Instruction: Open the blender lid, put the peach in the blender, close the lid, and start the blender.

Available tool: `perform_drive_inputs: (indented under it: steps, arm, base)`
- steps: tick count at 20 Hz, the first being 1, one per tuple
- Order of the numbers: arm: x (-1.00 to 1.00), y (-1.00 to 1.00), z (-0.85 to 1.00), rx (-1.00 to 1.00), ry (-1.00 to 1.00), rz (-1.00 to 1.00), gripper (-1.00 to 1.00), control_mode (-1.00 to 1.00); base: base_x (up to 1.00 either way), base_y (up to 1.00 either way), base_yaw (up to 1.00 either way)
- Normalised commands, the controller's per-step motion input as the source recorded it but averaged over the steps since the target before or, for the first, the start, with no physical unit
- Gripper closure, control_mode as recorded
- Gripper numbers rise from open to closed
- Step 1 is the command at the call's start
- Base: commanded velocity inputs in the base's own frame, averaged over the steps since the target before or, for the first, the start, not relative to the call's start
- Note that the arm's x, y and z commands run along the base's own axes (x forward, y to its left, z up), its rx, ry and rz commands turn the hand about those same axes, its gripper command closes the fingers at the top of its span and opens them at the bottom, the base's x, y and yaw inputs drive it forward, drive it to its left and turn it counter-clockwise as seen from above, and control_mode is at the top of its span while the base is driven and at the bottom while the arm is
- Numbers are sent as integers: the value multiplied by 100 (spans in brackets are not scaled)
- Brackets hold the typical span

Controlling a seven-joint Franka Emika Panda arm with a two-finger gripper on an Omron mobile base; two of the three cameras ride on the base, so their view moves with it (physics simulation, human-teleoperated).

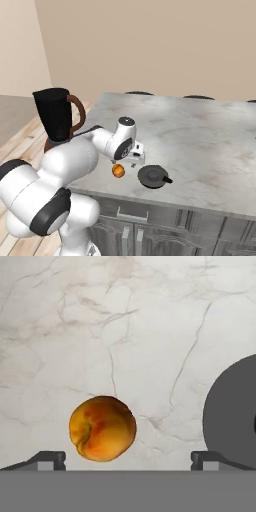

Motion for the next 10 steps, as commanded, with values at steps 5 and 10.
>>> perform_drive_inputs:
  steps: [5, 10]
  arm:
    - [20, 18, -33, -2, 7, 4, -100, -100]
    - [13, 6, -30, 0, 5, 5, -100, -100]
  base:
    - [0, 0, 0]
    - [0, 0, 0]
